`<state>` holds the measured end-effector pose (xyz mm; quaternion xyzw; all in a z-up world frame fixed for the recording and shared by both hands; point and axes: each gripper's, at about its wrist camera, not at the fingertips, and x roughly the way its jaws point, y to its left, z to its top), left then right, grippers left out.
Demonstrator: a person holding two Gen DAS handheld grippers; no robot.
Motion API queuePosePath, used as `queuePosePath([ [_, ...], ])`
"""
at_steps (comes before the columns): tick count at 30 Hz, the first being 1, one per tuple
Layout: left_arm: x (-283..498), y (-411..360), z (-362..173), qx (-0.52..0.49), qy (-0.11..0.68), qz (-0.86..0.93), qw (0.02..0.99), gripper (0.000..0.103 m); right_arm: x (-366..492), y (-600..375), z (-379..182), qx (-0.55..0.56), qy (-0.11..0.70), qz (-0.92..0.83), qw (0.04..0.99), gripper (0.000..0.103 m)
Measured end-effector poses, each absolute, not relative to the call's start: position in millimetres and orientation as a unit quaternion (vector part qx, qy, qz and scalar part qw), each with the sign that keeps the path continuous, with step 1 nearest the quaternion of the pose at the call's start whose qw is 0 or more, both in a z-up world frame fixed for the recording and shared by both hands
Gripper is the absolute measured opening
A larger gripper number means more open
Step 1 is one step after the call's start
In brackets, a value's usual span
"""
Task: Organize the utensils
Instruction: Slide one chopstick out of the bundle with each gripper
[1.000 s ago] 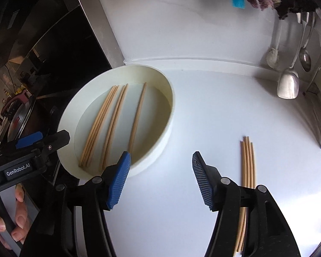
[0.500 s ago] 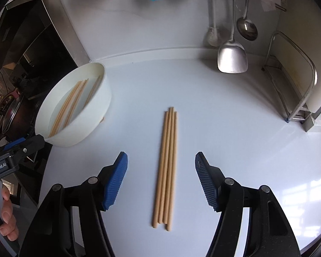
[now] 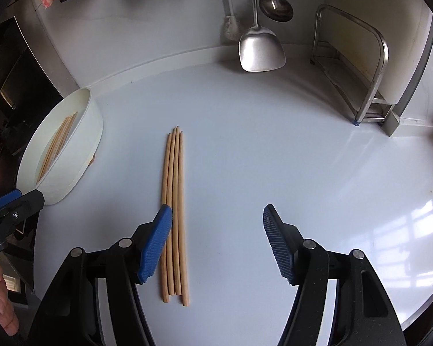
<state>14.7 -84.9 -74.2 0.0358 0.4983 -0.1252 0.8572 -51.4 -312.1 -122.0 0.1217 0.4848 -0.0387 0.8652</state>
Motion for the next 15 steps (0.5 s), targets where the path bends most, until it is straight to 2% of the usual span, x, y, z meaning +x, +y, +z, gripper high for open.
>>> queuePosePath([
  [15,32.4,-101.5,-120.5,0.028,0.491,-0.134,0.860,0.096,-27.1,-303.8,-169.9,0.098,0.465,-0.026,0.880,0.063],
])
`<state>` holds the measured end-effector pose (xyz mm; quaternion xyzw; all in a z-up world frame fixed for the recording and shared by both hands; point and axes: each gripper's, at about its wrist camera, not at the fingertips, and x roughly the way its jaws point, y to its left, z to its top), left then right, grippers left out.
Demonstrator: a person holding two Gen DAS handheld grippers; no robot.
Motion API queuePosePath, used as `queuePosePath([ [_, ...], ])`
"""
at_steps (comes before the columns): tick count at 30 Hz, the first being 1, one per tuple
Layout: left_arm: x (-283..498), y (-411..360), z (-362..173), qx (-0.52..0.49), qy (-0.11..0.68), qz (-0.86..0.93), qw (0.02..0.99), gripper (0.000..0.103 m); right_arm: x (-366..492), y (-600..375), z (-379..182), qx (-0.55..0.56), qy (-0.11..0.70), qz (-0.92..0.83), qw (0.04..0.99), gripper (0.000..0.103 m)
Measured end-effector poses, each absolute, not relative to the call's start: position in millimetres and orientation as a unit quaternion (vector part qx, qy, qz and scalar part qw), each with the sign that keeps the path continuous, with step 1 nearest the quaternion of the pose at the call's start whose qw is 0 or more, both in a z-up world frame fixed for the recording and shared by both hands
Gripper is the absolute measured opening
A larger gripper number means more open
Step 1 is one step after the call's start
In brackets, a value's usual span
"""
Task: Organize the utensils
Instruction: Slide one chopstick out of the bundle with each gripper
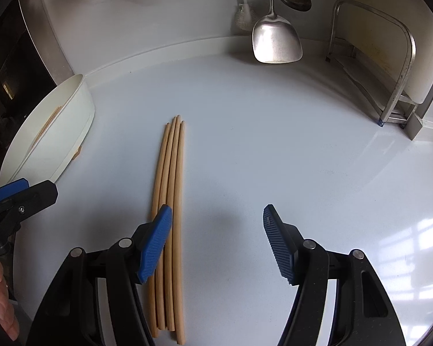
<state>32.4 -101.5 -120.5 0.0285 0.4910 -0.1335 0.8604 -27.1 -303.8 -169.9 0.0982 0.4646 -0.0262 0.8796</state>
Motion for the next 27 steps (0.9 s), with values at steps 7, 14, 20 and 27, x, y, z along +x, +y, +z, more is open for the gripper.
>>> queuePosePath([
  [7,30.8,-101.9,-126.1,0.020,0.488,-0.116,0.865,0.096,-22.9,-303.1,-182.1,0.090,0.468,-0.005,0.879,0.063],
  [14,26.6,-103.4,-130.4,0.023,0.488,-0.104,0.867,0.096,-23.9,-303.4,-190.2,0.094,0.471,0.004,0.877,0.063],
  [20,23.9,-106.1,-135.1,0.022,0.492,-0.101,0.864,0.096,-26.5,-298.8,-190.3,0.071,0.469,0.000,0.880,0.063],
  [27,23.0,-106.0,-133.8,0.018,0.492,-0.094,0.866,0.096,-30.6,-290.6,-187.1,0.042,0.469,0.008,0.882,0.063],
])
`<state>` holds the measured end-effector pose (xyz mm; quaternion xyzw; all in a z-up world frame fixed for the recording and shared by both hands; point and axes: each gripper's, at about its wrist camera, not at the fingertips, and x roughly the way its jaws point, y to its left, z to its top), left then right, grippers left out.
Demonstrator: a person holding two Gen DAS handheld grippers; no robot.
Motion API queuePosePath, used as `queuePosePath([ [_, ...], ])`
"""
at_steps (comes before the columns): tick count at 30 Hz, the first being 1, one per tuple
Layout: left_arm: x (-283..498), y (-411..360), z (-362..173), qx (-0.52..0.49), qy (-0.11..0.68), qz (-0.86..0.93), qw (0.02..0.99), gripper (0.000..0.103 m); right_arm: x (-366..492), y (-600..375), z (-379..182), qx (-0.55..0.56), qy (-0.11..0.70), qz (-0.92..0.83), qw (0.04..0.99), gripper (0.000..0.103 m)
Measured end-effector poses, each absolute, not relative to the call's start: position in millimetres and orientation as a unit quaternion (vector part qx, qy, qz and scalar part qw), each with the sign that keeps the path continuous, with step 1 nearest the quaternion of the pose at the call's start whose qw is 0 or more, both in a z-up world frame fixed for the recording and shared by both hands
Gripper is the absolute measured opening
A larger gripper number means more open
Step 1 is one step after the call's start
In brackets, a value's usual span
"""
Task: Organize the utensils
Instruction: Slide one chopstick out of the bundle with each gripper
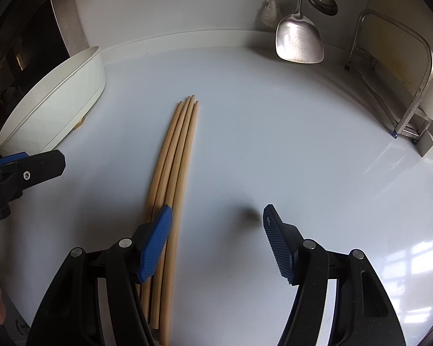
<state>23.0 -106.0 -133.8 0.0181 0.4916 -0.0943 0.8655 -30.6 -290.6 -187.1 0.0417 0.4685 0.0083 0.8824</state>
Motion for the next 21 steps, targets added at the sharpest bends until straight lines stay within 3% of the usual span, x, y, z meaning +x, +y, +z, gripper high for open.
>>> queuePosePath([
  [21,18.8,-112.9,-139.0,0.010,0.500,-0.096,0.861,0.096,-23.3,-289.4,-189.6,0.015,0.467,0.003,0.884,0.062],
])
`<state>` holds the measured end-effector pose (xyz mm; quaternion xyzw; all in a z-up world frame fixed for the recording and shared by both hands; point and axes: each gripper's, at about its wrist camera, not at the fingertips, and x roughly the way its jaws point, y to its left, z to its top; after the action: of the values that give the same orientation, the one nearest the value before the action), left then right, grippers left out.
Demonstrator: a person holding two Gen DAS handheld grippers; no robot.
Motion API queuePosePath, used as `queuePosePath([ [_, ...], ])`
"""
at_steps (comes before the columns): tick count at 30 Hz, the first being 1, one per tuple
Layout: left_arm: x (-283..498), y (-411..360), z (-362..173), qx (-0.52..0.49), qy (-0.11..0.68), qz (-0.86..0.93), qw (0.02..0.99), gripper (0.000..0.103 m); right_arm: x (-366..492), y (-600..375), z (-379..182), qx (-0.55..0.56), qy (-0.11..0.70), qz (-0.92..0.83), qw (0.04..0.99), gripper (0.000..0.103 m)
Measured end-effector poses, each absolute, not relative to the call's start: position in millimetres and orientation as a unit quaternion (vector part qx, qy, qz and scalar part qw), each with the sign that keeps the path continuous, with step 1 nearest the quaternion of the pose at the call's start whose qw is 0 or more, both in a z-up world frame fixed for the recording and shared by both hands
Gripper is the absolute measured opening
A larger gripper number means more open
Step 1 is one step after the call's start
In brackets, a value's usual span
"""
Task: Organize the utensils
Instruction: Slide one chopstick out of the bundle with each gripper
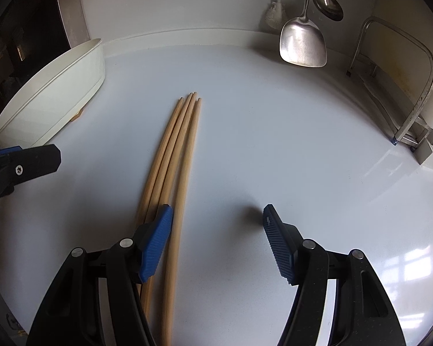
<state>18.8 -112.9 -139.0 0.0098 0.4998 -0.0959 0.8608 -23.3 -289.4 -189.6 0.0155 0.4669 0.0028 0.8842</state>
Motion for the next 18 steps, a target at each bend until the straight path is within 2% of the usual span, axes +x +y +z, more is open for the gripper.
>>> queuePosePath([
  [3,14.6,-121.9,-143.2,0.014,0.502,-0.103,0.859,0.096,-21.3,-295.6,-188.3,0.019,0.463,-0.002,0.886,0.056],
  [18,11.3,-159.0,-172.3,0.040,0.528,-0.124,0.839,0.096,-31.3,-342.2,-187.0,0.044,0.455,-0.026,0.889,0.056],
])
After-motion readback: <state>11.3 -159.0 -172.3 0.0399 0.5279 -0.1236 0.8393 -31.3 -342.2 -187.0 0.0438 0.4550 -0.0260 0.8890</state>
